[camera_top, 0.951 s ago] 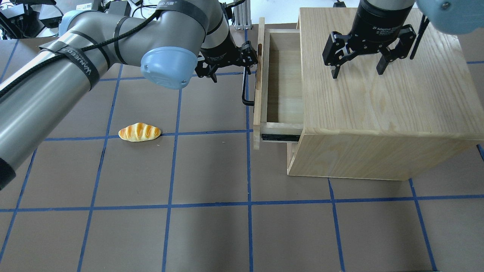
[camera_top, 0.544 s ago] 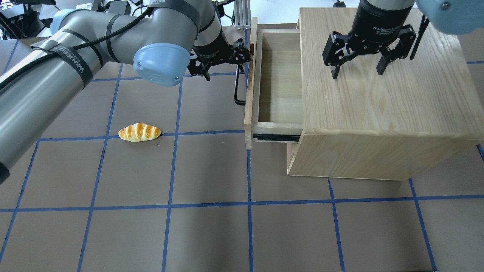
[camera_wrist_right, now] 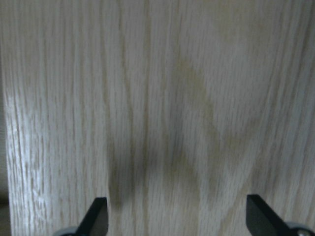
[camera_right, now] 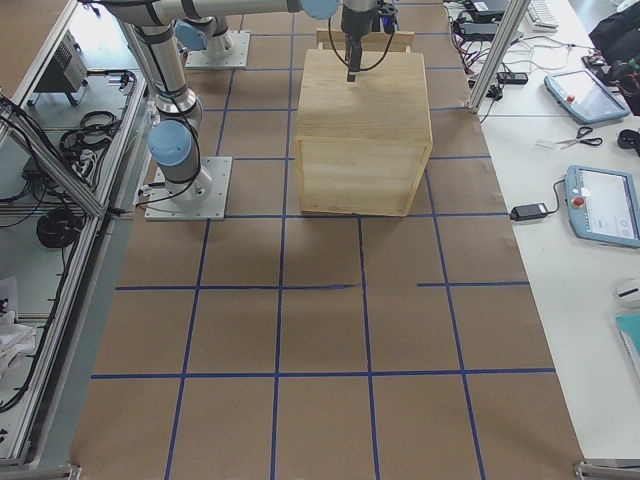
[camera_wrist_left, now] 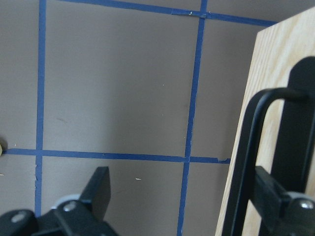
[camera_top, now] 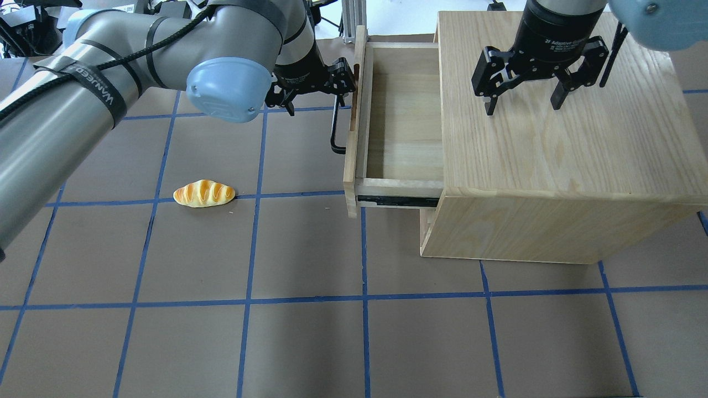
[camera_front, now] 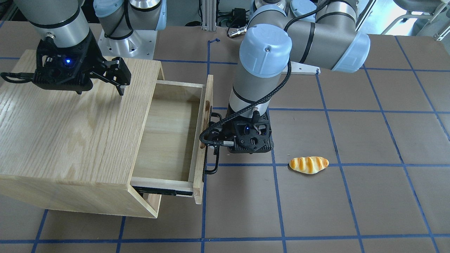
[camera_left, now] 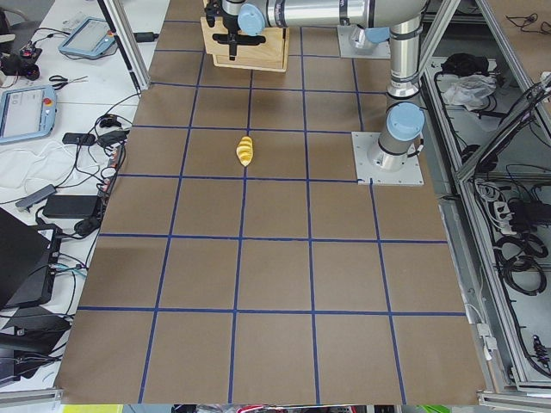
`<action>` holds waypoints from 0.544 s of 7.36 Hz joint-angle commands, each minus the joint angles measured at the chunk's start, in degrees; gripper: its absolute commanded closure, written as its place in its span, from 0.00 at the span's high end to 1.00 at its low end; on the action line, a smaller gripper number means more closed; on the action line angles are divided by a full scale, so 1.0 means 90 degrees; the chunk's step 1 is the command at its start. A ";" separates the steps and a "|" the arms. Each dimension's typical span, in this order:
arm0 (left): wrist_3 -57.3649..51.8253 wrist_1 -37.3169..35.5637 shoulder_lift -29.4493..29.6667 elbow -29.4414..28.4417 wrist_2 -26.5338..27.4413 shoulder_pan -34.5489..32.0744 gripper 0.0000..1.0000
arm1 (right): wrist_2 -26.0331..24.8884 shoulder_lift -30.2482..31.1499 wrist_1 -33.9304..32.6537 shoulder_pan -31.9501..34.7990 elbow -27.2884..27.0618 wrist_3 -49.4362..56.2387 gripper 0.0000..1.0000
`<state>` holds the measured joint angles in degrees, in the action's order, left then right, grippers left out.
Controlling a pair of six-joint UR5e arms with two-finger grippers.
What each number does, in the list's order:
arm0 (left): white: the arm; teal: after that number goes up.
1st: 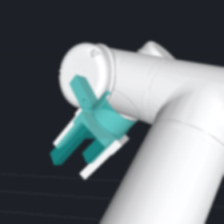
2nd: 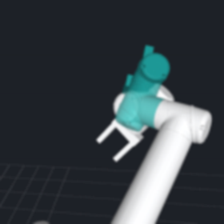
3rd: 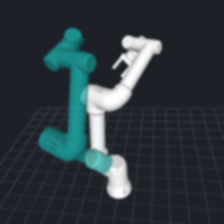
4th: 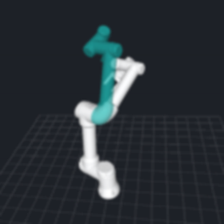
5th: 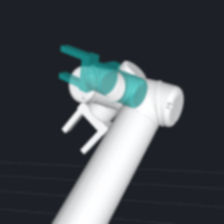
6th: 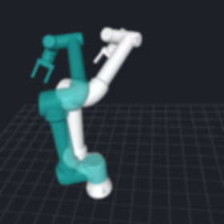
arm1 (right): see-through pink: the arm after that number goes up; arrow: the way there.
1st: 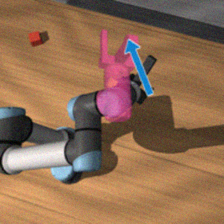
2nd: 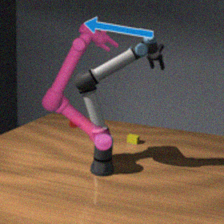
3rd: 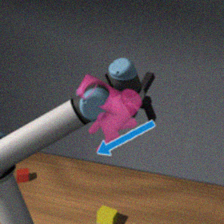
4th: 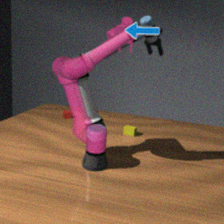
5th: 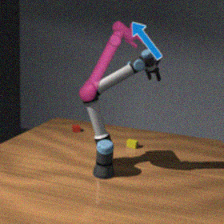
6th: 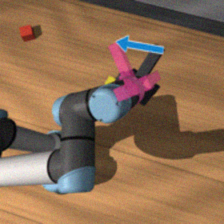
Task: Open upper drawer
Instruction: 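Pull the drawer handle with the left gripper away from the cabinet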
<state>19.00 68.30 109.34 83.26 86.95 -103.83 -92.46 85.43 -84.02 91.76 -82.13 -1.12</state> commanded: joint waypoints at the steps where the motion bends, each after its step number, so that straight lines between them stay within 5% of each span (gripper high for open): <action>1: -0.0129 0.0058 -0.0010 -0.0032 0.0007 0.0082 1.00 | 0.0000 0.0000 0.0000 0.0000 0.0005 -0.0003 1.00; 4: -0.0236 0.0097 -0.0020 -0.0042 -0.0002 0.0121 1.00 | 0.0000 0.0000 0.0000 0.0000 -0.0005 -0.0003 1.00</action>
<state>17.09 68.98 109.23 82.99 86.95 -102.88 -92.46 85.43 -84.02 91.76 -82.11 -1.08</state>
